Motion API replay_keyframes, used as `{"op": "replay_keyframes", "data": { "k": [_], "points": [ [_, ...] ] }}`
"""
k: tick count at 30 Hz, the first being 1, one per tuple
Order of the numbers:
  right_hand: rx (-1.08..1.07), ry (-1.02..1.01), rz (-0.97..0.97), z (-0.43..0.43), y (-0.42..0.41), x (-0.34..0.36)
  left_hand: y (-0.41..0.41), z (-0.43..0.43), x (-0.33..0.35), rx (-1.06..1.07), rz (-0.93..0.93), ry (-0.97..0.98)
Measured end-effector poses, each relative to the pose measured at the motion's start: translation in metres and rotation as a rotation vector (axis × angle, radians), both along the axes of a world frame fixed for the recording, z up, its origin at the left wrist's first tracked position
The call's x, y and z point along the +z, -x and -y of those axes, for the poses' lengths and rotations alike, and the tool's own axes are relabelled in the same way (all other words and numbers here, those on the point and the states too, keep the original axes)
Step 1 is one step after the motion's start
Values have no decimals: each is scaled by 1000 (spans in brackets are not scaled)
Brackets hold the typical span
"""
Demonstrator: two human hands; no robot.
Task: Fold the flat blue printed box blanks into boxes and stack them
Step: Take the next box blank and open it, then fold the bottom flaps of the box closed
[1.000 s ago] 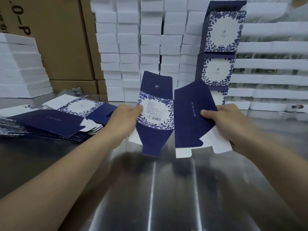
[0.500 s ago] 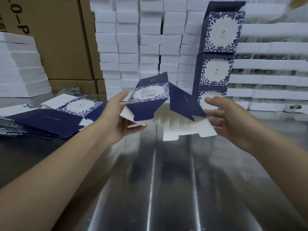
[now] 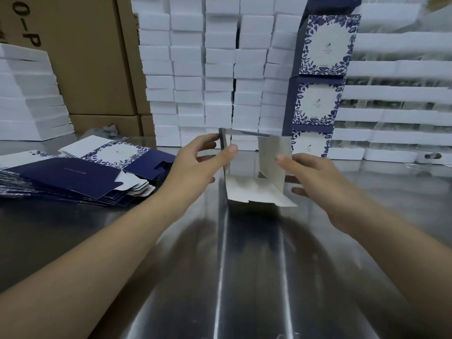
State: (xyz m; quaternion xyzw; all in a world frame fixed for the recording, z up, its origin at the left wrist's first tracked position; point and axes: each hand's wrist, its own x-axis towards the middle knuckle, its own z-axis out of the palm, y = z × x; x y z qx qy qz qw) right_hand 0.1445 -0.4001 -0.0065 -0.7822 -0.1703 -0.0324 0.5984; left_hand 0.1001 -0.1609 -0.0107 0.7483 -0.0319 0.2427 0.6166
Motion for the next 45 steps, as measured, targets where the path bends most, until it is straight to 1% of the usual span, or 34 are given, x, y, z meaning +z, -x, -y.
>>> {"op": "replay_keyframes", "data": {
  "k": [2,4,6,7,9,11,13,15,16,18,20,22,24,26,27,29,31,33,34,36,39,41,43,45],
  "points": [
    [-56,-138,-14,2,-5,2,-5,-5,-1,71,59,21],
    [-16,-350,-115,7,-9,8,-9,-13,4,90,34,194],
    [96,-542,-223,11,-10,14,-9,-19,10,6,-19,357],
    [136,-598,-250,13,-10,16,-8,-20,11,-39,-28,383],
    [159,-631,-243,12,-10,16,-8,-21,12,-80,-8,377],
    [98,-610,-145,10,-10,14,-6,-20,12,-22,61,309],
    [-32,-495,109,11,-8,12,-2,-21,12,86,188,104],
    [-106,-288,412,13,-7,10,1,-20,12,120,295,-146],
    [-114,-183,520,14,-8,9,2,-19,10,123,317,-245],
    [-155,-10,634,14,-13,3,3,-18,8,137,291,-351],
    [-162,175,676,16,-18,-2,2,-21,6,151,250,-404],
    [-85,365,655,22,-21,-4,4,-25,7,149,188,-504],
    [9,525,594,28,-22,-5,7,-29,8,129,135,-674],
    [48,677,556,32,-22,-5,8,-32,6,147,62,-854],
    [43,732,547,33,-22,-6,8,-33,5,164,32,-922],
    [8,778,559,33,-21,-8,9,-33,4,154,6,-993],
    [-29,724,592,33,-19,-7,10,-32,3,130,-2,-989],
    [-60,598,611,30,-15,-3,12,-27,3,121,44,-886],
    [-82,524,615,27,-13,-1,11,-24,3,126,98,-807],
    [-113,333,606,20,-8,2,9,-16,2,180,229,-657],
    [-123,-24,525,6,6,4,8,-4,2,269,326,-555],
    [-157,-182,354,-5,18,5,9,-1,4,303,355,-517],
    [-127,-317,43,-16,27,4,12,1,6,319,377,-500],
    [-17,-412,-280,-27,34,2,13,3,7,324,390,-504]
  ]
}}
